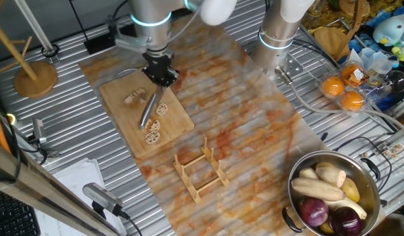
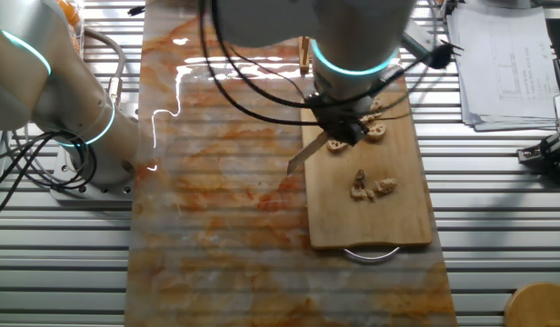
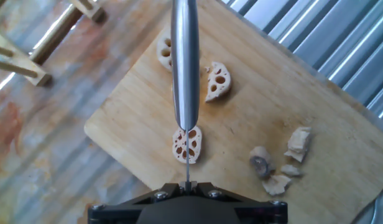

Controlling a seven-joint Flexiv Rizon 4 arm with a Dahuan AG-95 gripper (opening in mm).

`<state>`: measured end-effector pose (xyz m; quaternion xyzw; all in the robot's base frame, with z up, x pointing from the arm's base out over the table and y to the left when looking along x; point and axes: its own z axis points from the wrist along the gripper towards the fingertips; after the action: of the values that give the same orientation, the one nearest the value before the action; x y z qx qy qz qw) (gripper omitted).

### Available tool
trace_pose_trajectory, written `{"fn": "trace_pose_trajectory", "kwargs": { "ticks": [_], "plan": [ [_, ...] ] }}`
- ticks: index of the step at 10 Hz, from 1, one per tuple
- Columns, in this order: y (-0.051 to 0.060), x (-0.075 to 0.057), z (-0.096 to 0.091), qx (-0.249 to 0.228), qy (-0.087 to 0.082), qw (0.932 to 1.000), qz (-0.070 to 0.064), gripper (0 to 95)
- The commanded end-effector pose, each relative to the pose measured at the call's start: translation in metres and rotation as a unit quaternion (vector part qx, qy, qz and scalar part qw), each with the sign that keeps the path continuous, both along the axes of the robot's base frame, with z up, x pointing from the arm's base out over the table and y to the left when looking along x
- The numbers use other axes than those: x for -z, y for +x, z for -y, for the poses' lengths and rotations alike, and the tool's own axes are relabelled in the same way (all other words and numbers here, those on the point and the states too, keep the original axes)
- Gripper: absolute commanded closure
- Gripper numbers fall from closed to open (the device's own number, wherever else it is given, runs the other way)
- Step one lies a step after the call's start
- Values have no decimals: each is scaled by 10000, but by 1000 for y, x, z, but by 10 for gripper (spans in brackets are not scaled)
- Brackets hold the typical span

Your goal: Slice the lotus root

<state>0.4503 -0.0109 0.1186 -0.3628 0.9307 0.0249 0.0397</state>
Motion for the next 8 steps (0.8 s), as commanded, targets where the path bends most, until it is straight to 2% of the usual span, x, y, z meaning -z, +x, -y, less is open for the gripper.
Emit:
{"fn": "trace_pose_trajectory", "kwargs": {
  "ticks": [1, 3, 7, 8],
  "plan": [
    [-4, -8, -5, -143, -67, 9999, 35, 950],
    [-8, -13, -9, -119, -87, 9998, 142, 950],
    [-11, -19, -14, 326, -123, 9989, 322, 950],
    [-11, -19, -15, 382, -109, 9983, 415, 950]
  ]
}}
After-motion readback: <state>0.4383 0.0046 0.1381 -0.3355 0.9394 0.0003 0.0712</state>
